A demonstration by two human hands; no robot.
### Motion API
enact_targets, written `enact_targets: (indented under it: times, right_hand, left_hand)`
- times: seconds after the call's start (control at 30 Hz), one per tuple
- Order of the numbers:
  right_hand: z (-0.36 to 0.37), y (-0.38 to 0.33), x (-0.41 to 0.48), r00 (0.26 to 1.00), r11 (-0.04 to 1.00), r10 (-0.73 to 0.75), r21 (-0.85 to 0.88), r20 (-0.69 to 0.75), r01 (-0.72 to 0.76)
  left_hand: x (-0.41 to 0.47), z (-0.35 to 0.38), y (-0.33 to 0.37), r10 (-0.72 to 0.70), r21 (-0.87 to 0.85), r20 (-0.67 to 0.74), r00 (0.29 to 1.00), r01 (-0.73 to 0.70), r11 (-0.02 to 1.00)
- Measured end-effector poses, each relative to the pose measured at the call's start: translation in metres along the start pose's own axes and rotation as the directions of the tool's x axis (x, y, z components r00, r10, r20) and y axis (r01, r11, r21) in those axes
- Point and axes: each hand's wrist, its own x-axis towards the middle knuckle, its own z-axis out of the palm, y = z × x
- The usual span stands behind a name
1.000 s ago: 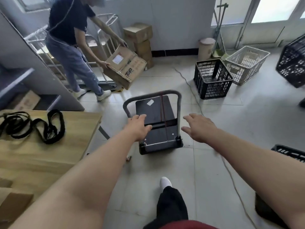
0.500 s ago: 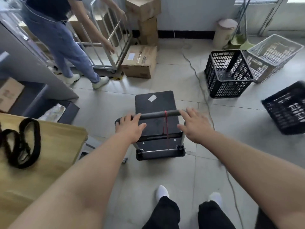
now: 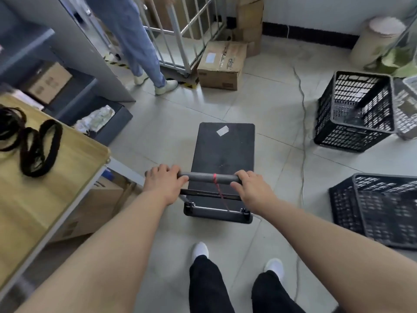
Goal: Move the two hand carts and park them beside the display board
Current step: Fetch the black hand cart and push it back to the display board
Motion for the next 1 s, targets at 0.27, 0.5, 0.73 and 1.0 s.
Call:
enact_targets:
  times: [0.27,0.5,0.73,1.0]
  right_hand:
    - [-0.008,0.028,-0.034,0.970,0.967,-0.202,-0.127,0.138,0.220]
    - [-0.002,0.047,-0.084,0.990,0.977,-0.139,-0.160,0.026,0.142]
    - [0.012,0.051,-0.147,0.982,0.986,-0.140,-0.067,0.130,0.150]
    - [0.058,0.037,-0.208,0.978,0.975,-0.155,-0.138,0.139,0.174]
  left_hand:
    - [-0.056,0.015,0.033,-0.045,-0.060,0.025,0.999,0.047,0.997]
    - [-0.103,0.045,0.061,-0.036,-0.033,0.001,0.999,0.036,0.999]
    - [-0.176,0.075,0.065,-0.040,-0.072,-0.025,0.999,0.038,0.997]
    - [-0.240,0.098,0.037,-0.028,-0.069,0.029,0.999,0.030,0.997]
